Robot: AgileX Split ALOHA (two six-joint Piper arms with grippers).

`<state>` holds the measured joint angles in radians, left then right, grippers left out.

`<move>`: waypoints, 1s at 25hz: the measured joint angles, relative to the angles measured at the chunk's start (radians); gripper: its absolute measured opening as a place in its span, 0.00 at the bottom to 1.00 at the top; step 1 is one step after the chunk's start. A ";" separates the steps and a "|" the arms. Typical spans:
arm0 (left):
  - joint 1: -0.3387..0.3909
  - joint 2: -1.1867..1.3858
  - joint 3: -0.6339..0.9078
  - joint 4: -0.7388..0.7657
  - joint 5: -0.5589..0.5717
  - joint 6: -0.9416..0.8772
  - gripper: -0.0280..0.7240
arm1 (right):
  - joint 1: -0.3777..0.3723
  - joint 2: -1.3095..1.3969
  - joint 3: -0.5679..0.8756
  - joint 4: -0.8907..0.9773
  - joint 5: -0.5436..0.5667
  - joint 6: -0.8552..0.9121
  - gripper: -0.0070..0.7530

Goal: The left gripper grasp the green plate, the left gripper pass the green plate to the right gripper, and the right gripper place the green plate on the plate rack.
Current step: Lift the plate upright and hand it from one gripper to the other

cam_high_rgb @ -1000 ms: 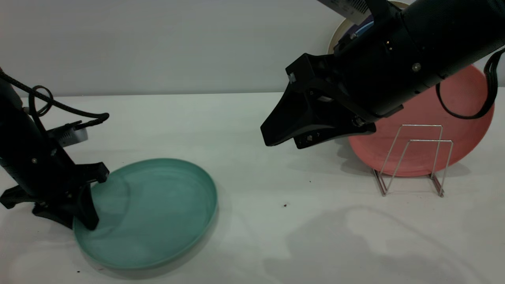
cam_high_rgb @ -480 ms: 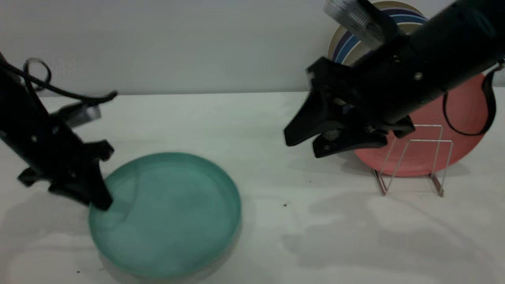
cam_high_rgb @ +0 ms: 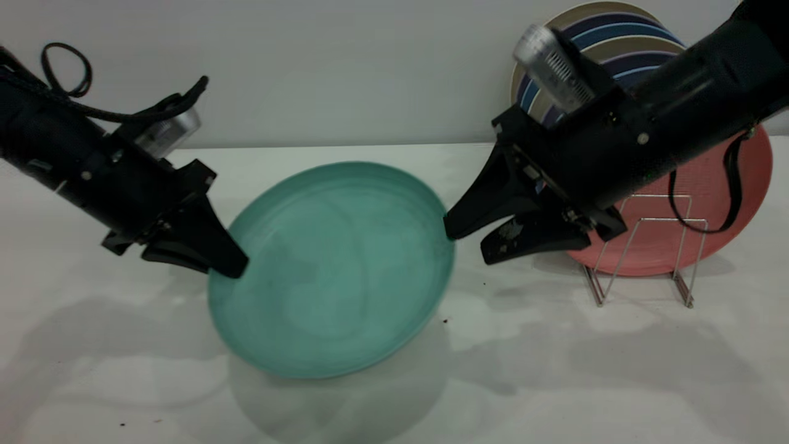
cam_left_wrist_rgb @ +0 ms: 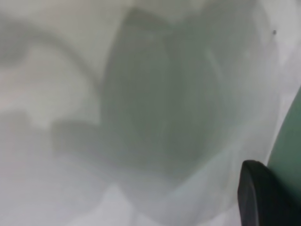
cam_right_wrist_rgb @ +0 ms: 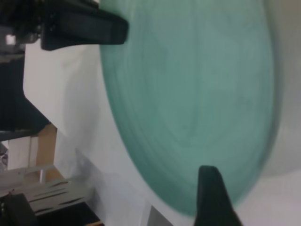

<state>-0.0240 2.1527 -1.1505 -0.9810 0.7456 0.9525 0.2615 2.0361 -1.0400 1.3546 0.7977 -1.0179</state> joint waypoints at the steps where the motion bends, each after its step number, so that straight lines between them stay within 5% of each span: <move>1: -0.010 0.000 0.000 -0.002 0.004 0.005 0.07 | 0.000 0.007 0.000 -0.001 0.000 -0.002 0.63; 10: -0.096 0.000 0.000 -0.038 0.005 0.020 0.07 | 0.000 0.014 -0.001 -0.002 0.000 -0.007 0.60; 17: -0.100 0.000 -0.001 -0.040 0.000 0.021 0.12 | -0.002 0.016 -0.001 -0.006 -0.019 -0.009 0.15; 20: -0.100 -0.001 -0.002 -0.053 0.012 0.021 0.24 | -0.002 0.018 -0.001 0.002 -0.030 -0.019 0.13; 25: -0.101 -0.001 -0.003 -0.055 0.049 0.021 0.65 | -0.002 0.018 -0.001 0.006 -0.028 -0.024 0.10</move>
<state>-0.1245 2.1516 -1.1538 -1.0359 0.7944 0.9738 0.2592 2.0544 -1.0411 1.3609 0.7697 -1.0423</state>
